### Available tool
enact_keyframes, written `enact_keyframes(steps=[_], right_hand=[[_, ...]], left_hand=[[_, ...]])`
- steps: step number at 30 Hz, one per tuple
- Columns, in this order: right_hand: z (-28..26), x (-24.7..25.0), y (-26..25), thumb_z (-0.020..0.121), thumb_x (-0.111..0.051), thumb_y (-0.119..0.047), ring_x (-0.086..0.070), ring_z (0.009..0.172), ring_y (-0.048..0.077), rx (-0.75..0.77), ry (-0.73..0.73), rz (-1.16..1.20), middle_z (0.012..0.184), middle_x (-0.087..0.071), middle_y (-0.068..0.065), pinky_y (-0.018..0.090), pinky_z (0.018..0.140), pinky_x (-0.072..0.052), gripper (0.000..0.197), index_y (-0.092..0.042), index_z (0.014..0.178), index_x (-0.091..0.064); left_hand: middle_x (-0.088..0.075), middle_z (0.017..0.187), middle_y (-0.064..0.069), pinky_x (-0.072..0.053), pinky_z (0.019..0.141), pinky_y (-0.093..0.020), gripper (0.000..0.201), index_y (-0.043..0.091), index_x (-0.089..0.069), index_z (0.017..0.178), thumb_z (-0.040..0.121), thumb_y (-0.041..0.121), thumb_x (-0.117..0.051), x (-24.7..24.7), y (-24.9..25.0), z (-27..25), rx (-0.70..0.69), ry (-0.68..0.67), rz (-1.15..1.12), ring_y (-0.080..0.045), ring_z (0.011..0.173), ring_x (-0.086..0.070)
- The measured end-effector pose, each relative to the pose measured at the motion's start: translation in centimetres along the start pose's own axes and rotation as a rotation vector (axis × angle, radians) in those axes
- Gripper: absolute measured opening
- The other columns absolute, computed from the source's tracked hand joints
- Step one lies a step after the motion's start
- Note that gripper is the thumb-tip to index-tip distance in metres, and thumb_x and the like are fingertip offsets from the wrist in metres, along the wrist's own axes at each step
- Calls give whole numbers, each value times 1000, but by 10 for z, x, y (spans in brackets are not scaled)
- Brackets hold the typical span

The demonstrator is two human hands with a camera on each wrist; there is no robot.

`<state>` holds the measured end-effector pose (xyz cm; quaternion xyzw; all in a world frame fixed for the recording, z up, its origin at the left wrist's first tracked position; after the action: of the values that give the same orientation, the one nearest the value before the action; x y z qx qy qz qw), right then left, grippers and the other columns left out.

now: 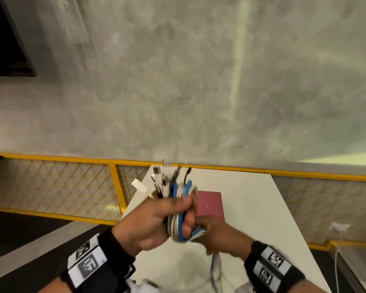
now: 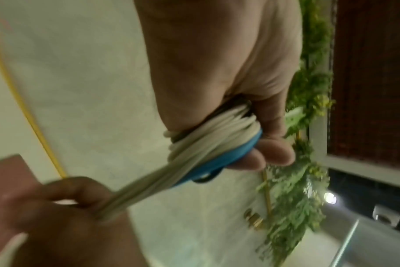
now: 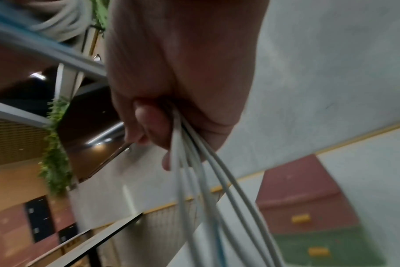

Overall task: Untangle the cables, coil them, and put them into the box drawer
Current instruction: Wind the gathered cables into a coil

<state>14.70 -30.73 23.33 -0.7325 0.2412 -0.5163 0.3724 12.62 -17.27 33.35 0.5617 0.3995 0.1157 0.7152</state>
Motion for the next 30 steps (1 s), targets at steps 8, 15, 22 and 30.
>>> enact_keyframes(steps=[8, 15, 22, 30], right_hand=[[5, 54, -38, 78, -65, -21, -45, 56, 2, 79, 102, -553, 62, -49, -11, 20, 50, -32, 18, -24, 64, -55], [3, 64, -60, 74, -69, -19, -51, 52, 13, 84, 172, -408, 60, -55, -5, 24, 49, -40, 18, -21, 61, -57], [-18, 47, -55, 79, -55, -19, -55, 53, 21, 84, 95, 62, 70, -56, 9, 35, 54, -48, 17, -10, 93, -54], [-33, -1, -57, 94, -45, -25, -57, 58, 13, 169, 90, 20, 71, -54, -3, 29, 53, -52, 6, -27, 100, -43]], left_hand=[[-74, 82, -13, -52, 58, -25, 10, 7, -71, 91, 83, 13, -72, 14, -25, -19, 249, -99, 487, -16, 55, -62], [-70, 70, 7, -48, 61, -15, 11, 25, -66, 89, 88, 15, -68, 27, -40, 1, 235, 153, 1020, -7, 66, -68], [-75, 84, -8, -51, 70, -32, 13, 18, -69, 99, 95, 28, -61, 60, -31, 24, 46, 586, 559, -18, 75, -69], [-75, 71, 5, -52, 73, -32, 38, 8, -64, 109, 85, 37, -69, 49, -21, 58, -136, 690, -46, -23, 97, -72]])
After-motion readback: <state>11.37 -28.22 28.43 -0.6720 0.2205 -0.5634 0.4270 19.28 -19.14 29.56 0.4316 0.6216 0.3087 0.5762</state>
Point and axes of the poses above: each hand's wrist, its own z-axis towards the middle knuckle, its own x-axis out of the back of the hand, y = z × x, the point moved 5 cm from there along z, towards the middle knuckle
